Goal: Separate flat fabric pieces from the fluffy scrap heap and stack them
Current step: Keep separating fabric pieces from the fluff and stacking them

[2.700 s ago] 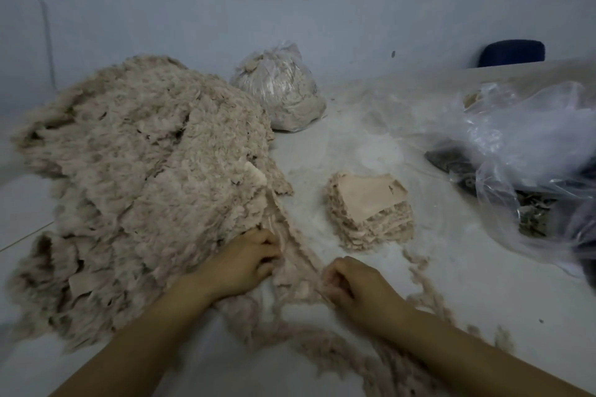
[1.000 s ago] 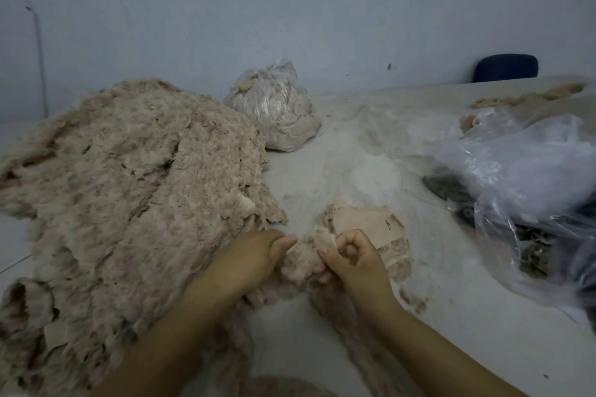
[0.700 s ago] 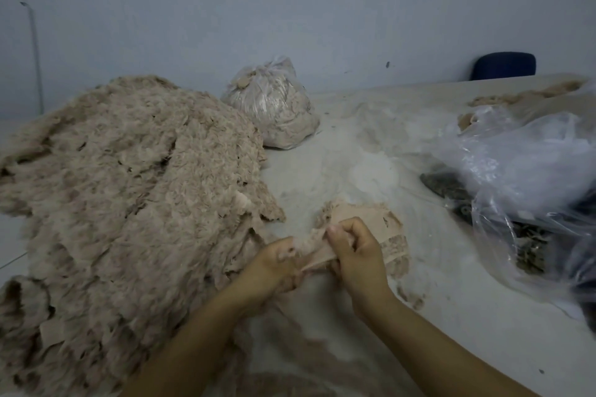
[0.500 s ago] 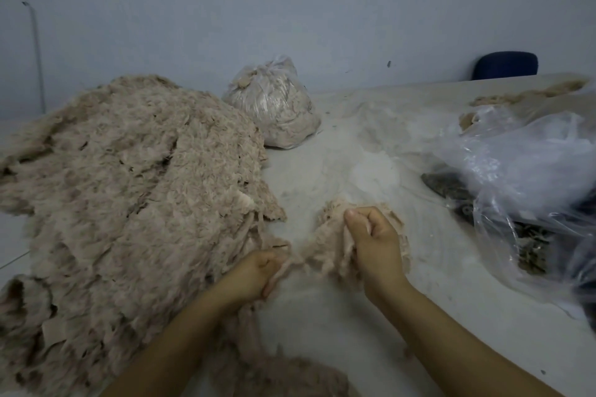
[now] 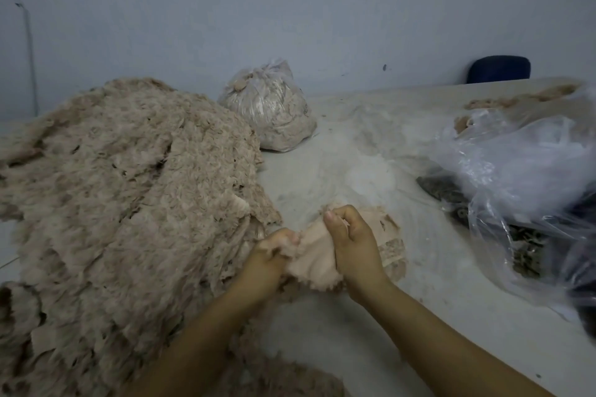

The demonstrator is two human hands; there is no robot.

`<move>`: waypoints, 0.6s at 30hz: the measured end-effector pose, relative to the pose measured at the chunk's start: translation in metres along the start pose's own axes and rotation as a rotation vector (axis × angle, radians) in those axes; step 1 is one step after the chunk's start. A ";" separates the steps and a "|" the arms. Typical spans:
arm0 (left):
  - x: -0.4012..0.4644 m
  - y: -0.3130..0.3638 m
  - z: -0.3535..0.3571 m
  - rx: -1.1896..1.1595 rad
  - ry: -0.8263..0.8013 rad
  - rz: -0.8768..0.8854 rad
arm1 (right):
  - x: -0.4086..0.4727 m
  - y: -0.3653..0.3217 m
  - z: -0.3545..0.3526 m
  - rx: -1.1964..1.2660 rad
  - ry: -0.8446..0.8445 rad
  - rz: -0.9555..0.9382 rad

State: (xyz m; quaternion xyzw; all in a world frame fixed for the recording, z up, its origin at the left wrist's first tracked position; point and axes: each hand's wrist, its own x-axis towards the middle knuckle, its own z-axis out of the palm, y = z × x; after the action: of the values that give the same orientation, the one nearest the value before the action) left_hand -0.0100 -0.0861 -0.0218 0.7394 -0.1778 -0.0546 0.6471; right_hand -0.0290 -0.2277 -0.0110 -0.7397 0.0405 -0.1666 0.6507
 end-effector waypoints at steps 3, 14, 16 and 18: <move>0.003 -0.005 -0.017 -0.195 0.102 -0.182 | 0.004 -0.001 -0.007 -0.011 -0.001 0.010; 0.009 0.003 -0.008 0.115 -0.086 -0.064 | 0.014 -0.014 -0.013 0.040 -0.130 0.185; 0.013 0.004 0.002 0.102 0.014 0.021 | 0.014 -0.017 -0.012 0.081 -0.135 0.190; 0.019 0.003 0.001 0.132 0.148 0.052 | 0.013 -0.017 -0.014 0.125 -0.097 0.188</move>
State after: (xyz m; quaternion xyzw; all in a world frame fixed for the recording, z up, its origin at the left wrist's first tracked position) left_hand 0.0065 -0.0940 -0.0162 0.7774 -0.1521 0.0287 0.6097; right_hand -0.0235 -0.2424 0.0097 -0.6979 0.0675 -0.0712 0.7094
